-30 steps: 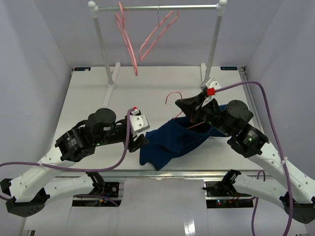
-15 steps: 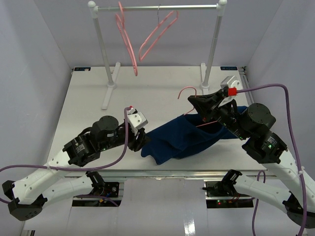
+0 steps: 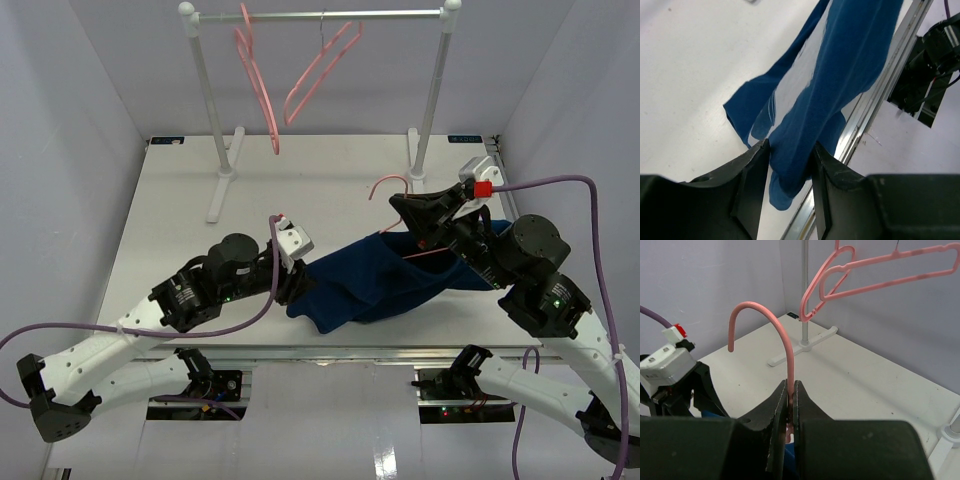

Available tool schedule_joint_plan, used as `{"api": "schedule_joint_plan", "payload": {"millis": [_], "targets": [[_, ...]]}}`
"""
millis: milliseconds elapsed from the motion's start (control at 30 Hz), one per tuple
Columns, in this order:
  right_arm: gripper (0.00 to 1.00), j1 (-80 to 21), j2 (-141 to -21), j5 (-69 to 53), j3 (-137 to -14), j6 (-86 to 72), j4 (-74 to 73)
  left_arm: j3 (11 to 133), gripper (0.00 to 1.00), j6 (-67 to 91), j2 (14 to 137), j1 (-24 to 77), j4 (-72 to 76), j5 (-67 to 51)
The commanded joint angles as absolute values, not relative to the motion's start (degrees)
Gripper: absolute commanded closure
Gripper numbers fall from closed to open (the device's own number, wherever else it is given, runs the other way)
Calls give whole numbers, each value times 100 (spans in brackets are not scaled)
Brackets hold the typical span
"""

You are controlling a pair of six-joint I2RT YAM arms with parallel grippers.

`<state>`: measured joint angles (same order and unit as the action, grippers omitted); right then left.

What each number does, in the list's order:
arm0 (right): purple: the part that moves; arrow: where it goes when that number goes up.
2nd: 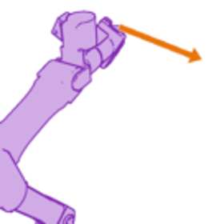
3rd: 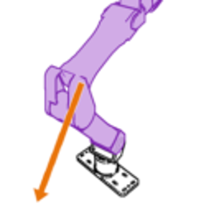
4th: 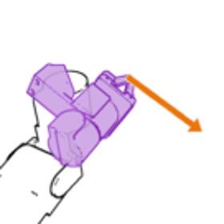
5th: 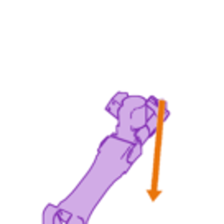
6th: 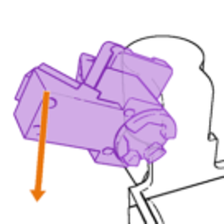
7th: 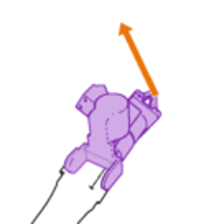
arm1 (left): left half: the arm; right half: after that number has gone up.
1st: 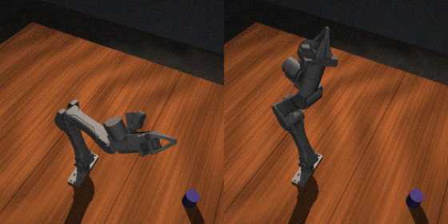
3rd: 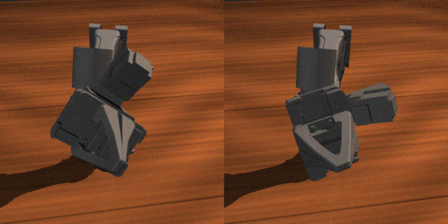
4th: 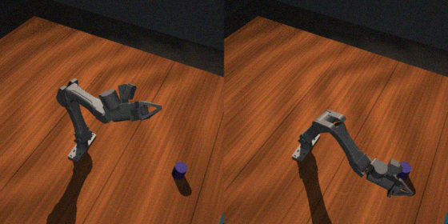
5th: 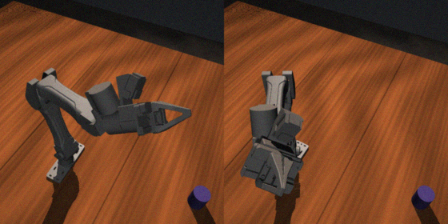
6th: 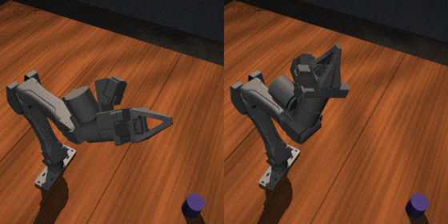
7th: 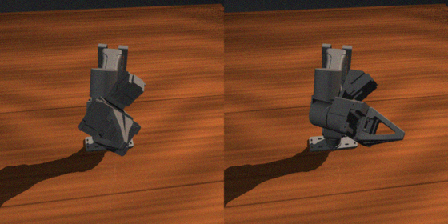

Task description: Place the t-shirt on the hanger

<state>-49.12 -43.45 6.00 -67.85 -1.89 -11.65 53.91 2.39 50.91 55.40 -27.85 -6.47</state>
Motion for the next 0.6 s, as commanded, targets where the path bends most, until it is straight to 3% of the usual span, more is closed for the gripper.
{"api": "schedule_joint_plan", "payload": {"millis": [0,67,100,133,233,567], "targets": [[92,-4895,-4231,812,-7123,-102,-849,5350,51,278,5022,5537,-2615,-856],[92,-4896,-4236,826,-7128,-97,-844,5335,57,272,4992,5537,-2593,-870],[92,-4887,-4245,826,-7120,-97,-844,5318,64,272,4967,5537,-2584,-862],[92,-4895,-4253,826,-7111,-113,-835,5309,80,281,4949,5545,-2584,-853],[92,-4896,-4278,847,-7072,-108,-835,5363,100,246,4950,5537,-2681,-826],[92,-4896,-3966,1135,-6524,173,-1125,6933,100,364,4840,5537,-3570,211]]}}
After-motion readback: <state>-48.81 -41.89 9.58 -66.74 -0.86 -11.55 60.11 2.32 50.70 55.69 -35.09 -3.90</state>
